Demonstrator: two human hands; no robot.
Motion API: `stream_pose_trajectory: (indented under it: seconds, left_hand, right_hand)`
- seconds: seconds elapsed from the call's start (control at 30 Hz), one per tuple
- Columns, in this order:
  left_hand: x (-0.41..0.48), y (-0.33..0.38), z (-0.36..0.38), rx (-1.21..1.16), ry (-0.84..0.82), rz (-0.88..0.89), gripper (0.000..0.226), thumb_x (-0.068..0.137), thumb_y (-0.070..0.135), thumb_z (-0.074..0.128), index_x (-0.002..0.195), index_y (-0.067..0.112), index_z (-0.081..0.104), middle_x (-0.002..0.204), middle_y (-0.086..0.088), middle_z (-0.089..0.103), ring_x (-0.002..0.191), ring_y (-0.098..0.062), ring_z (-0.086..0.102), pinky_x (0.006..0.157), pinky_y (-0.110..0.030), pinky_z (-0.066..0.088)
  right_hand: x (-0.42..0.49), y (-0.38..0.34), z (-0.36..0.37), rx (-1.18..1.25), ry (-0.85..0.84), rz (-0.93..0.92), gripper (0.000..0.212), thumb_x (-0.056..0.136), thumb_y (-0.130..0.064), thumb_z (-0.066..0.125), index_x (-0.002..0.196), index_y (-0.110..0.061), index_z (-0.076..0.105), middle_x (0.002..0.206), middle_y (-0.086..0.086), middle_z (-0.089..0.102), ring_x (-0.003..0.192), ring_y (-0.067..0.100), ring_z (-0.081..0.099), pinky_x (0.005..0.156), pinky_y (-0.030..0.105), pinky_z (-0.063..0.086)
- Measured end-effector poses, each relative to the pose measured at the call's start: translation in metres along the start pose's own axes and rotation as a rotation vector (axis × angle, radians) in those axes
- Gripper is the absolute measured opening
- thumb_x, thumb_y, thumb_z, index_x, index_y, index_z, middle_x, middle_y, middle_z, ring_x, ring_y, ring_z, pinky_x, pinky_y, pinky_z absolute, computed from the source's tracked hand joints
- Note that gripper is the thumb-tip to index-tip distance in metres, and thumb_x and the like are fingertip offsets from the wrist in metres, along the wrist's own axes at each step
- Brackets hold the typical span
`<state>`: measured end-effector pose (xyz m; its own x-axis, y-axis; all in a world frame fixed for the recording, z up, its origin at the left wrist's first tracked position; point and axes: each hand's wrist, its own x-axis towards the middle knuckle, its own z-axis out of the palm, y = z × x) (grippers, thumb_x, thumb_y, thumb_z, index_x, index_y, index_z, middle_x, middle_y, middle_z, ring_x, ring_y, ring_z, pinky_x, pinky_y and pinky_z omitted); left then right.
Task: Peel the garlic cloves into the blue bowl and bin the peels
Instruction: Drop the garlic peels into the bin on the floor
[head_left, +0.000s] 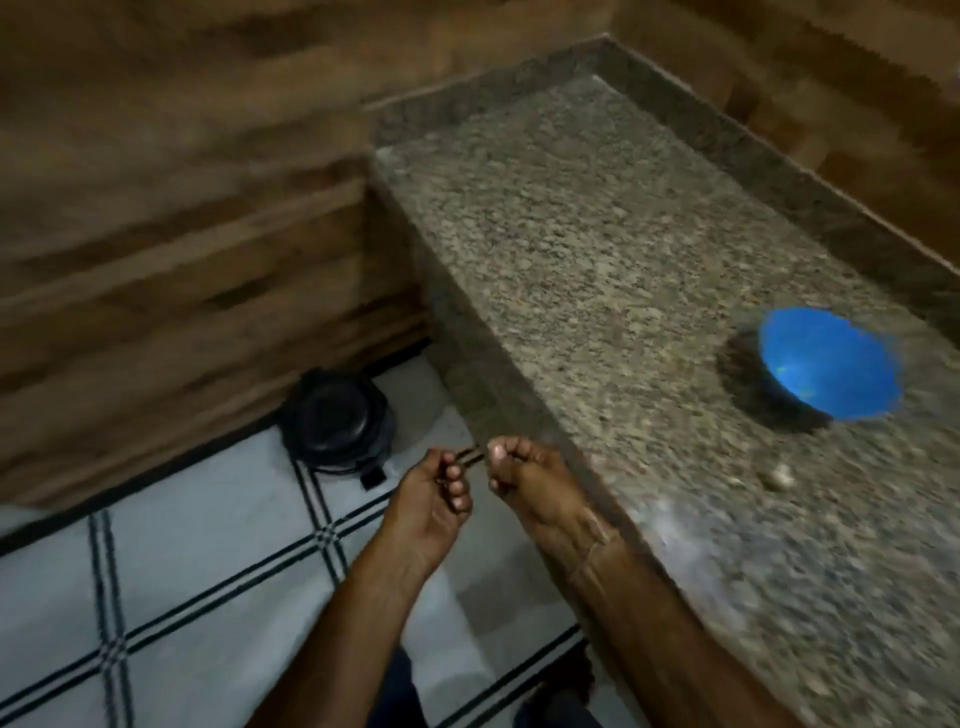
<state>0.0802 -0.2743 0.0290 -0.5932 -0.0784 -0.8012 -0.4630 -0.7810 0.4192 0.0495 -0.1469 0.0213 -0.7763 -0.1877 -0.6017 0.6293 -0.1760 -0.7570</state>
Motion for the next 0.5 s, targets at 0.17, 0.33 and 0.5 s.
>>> stream_pose_trajectory:
  seconds: [0.17,0.33,0.5]
  left_hand:
    - [0.008,0.095,-0.098,-0.095,0.084,0.058,0.037,0.109,0.032,0.048,0.076,0.015,0.054,0.055,0.003,0.047,0.043,-0.006,0.041,0.038,-0.017,0.032]
    - [0.019,0.163,-0.171,-0.113,0.151,0.065,0.038,0.109,0.032,0.047,0.077,0.015,0.053,0.054,0.003,0.047,0.040,-0.007,0.039,0.038,-0.017,0.033]
    - [0.040,0.204,-0.210,-0.167,0.176,0.061,0.037,0.110,0.032,0.047,0.077,0.015,0.054,0.057,0.003,0.047,0.044,-0.007,0.041,0.039,-0.017,0.034]
  right_hand:
    - [0.035,0.029,0.127,-0.057,-0.073,0.026,0.024,0.102,0.005,0.057,0.084,-0.009,0.064,0.069,0.000,0.059,0.064,0.009,0.053,0.063,0.019,0.050]
    - [0.057,0.044,0.214,-0.069,-0.084,0.029,0.029,0.102,0.008,0.054,0.080,-0.008,0.063,0.066,0.002,0.057,0.061,0.011,0.051,0.061,0.019,0.049]
    - [0.089,0.056,0.258,-0.144,-0.085,0.097,0.027,0.101,0.005,0.057,0.081,-0.011,0.065,0.069,0.001,0.060,0.064,0.011,0.053,0.067,0.023,0.051]
